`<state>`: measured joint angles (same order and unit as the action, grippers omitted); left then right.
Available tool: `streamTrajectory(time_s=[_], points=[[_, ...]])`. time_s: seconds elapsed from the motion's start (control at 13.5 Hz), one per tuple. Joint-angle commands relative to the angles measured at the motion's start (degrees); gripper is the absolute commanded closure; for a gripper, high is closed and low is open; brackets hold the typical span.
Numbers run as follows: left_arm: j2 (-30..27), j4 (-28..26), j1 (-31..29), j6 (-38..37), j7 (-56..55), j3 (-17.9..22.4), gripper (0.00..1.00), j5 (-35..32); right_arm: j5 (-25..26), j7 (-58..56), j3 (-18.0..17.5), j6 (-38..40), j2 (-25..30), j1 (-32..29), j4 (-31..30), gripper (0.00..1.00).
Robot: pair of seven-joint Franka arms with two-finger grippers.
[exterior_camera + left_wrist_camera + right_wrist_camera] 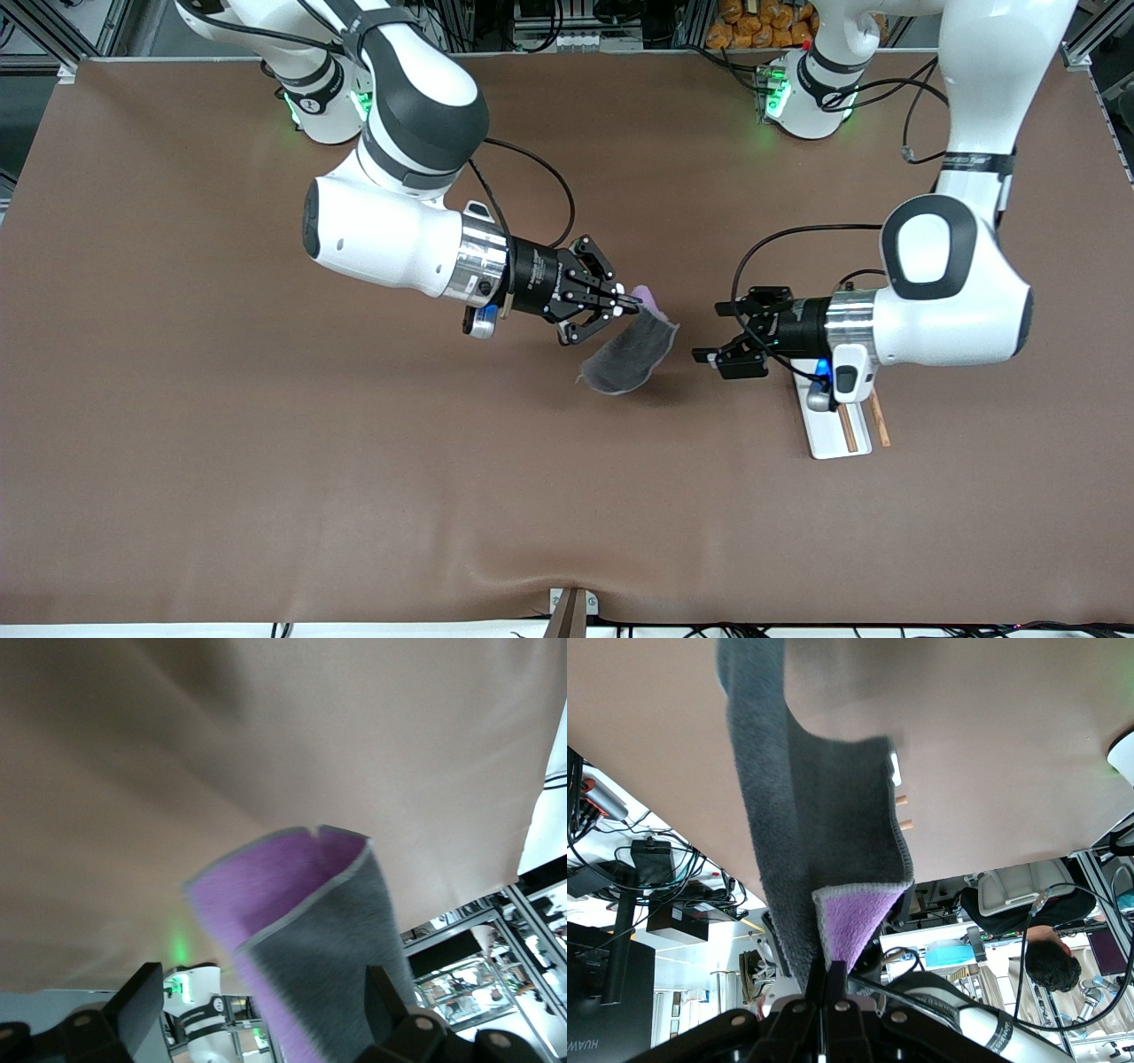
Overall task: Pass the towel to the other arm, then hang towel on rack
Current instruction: 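Hold the towel with the right gripper while the left gripper approaches it, then close the left gripper on the towel beside the right gripper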
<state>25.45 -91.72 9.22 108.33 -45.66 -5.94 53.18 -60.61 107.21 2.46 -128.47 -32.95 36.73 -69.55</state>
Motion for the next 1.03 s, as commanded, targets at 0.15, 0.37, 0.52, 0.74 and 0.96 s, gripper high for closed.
streamTrajectory(time_s=[0.15, 0.37, 0.52, 0.74, 0.96], points=[[0.9, -1.0, 1.5, 3.1, -2.3, -0.1, 0.0, 1.6, -1.3, 0.9, 0.7, -2.2, -0.2, 1.2, 0.4, 1.0], [1.3, -1.3, 1.4, 3.2, -3.0, -0.1, 0.0, 1.7, -1.2, 0.8, 0.8, -2.2, -0.3, 1.1, 0.4, 1.0], [1.4, -1.4, 1.5, 3.2, -3.1, -0.2, 0.0, 2.5, -1.3, 0.9, 0.7, -2.2, -0.3, 1.0, 0.4, 1.0], [1.6, -1.3, 1.7, 3.6, -3.0, -0.1, 0.0, 5.7, -1.3, 0.9, 0.8, -2.2, -0.3, 1.0, 0.4, 1.0], [2.3, -1.2, 1.8, 4.1, -3.1, -0.1, 0.0, 5.7, -1.3, 0.9, 0.7, -2.2, -0.3, 0.8, 0.5, 1.0]])
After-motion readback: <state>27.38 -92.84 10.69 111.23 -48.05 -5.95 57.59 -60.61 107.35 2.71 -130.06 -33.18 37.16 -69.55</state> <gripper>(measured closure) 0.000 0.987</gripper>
